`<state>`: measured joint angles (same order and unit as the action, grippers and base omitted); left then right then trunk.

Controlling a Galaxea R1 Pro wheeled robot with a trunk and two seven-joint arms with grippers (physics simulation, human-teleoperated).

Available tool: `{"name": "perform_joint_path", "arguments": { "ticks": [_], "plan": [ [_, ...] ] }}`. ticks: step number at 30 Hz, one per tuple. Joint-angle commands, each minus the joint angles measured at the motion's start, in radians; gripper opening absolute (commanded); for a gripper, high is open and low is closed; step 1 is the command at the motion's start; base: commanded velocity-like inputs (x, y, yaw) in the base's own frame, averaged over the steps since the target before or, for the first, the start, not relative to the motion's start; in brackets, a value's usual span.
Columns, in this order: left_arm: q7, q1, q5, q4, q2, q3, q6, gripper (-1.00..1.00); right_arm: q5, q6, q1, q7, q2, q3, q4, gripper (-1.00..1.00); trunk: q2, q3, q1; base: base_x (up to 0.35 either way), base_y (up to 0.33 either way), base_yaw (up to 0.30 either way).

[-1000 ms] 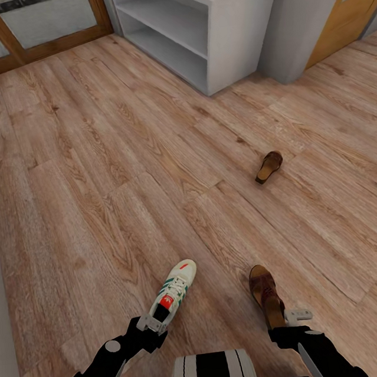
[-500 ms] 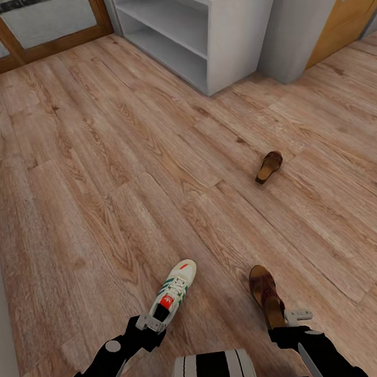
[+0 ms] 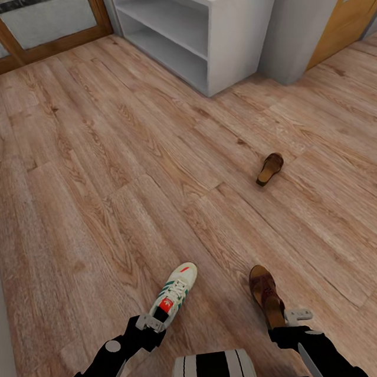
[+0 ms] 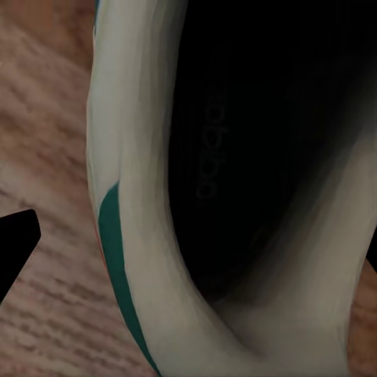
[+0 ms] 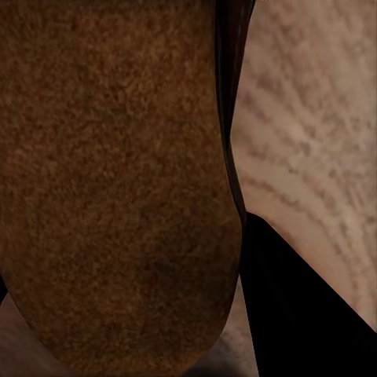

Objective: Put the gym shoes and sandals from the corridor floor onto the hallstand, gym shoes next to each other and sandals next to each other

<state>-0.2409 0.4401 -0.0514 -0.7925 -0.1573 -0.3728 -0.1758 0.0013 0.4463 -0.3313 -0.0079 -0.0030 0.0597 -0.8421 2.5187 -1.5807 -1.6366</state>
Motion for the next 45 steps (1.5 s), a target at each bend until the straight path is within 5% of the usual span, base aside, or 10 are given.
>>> {"name": "perform_joint_path", "arguments": {
  "ticks": [1, 12, 13, 45],
  "plan": [
    [-0.002, 0.000, -0.005, -0.002, -0.001, -0.002, -0.005, 1.00, -0.003, 0.006, 0.000, -0.003, 0.000, 0.000, -0.002, -1.00, 0.000, -0.001, 0.000, 0.002, 0.000, 0.000],
    [-0.002, 0.000, -0.005, -0.002, -0.001, -0.002, -0.004, 1.00, -0.003, 0.006, 0.000, -0.003, 0.000, 0.000, -0.002, -1.00, 0.000, -0.001, 0.000, 0.000, 0.000, 0.000],
    [-0.002, 0.000, -0.005, -0.002, -0.001, -0.002, -0.004, -1.00, -0.003, 0.006, 0.000, -0.003, 0.000, 0.000, -0.002, -1.00, 0.000, -0.001, 0.000, 0.000, 0.000, 0.000],
    [-0.002, 0.000, -0.005, -0.002, -0.001, -0.002, -0.004, -1.00, -0.003, 0.006, 0.000, -0.003, 0.000, 0.000, -0.002, -1.00, 0.000, -0.001, 0.000, 0.000, 0.000, 0.000]
  ]
}}
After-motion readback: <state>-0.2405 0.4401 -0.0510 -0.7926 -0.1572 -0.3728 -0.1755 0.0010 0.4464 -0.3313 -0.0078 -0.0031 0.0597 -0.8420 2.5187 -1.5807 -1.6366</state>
